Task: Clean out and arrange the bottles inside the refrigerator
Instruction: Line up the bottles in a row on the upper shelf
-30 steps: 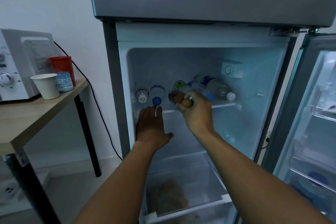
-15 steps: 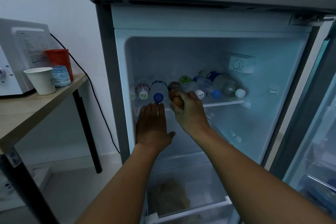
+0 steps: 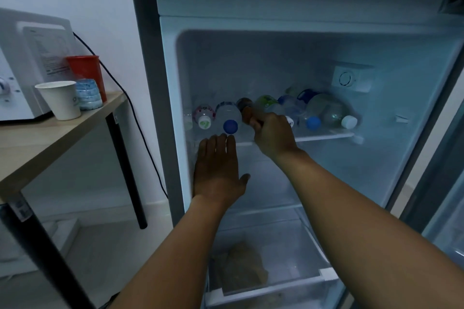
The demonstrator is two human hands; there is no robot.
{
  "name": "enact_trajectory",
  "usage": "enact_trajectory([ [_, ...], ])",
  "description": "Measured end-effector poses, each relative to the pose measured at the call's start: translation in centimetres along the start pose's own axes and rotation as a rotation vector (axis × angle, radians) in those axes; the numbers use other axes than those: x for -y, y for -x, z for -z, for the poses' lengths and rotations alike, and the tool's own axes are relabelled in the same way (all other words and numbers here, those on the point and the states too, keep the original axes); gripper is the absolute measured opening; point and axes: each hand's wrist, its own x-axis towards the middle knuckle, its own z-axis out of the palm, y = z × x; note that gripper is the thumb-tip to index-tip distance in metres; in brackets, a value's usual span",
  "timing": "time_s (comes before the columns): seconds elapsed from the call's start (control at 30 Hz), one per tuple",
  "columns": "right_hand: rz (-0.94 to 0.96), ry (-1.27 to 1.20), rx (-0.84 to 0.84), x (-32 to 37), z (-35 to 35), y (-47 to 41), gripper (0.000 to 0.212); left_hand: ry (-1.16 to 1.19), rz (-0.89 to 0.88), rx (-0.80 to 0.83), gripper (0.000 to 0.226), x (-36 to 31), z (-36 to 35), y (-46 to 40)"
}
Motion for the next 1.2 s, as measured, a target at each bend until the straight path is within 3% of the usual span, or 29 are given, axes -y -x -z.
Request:
enact_trajectory([
  [0.5, -0.193, 0.224, -0.020, -0.1, -2.8, -3.4, 0.026, 0.042, 0.006, -0.012, 0.091, 0.2, -0.9, -0.3],
  [0.8, -0.186, 0.262, 0.020, 0.4, -2.9, -3.0, 0.039, 0.071, 0.014, -0.021, 0.091, 0.1, -0.7, -0.3],
  [0.9, -0.196, 0.132, -0.127, 0.0, -2.7, -2.4, 0.021, 0.063, 0.015, -0.026, 0.091, 0.0, -0.6, -0.1],
  [1.0, -0.124, -0.005, -0.306, -0.1, -2.9, -1.8, 0.022, 0.056, 0.012, -0.030, 0.090, 0.1, -0.5, -0.3],
  [1.2, -0.087, 0.088, -0.304, -0.2, -3.0, -1.6, 0.024, 0.046, 0.006, -0.043, 0.089, 0.2, -0.8, -0.4],
])
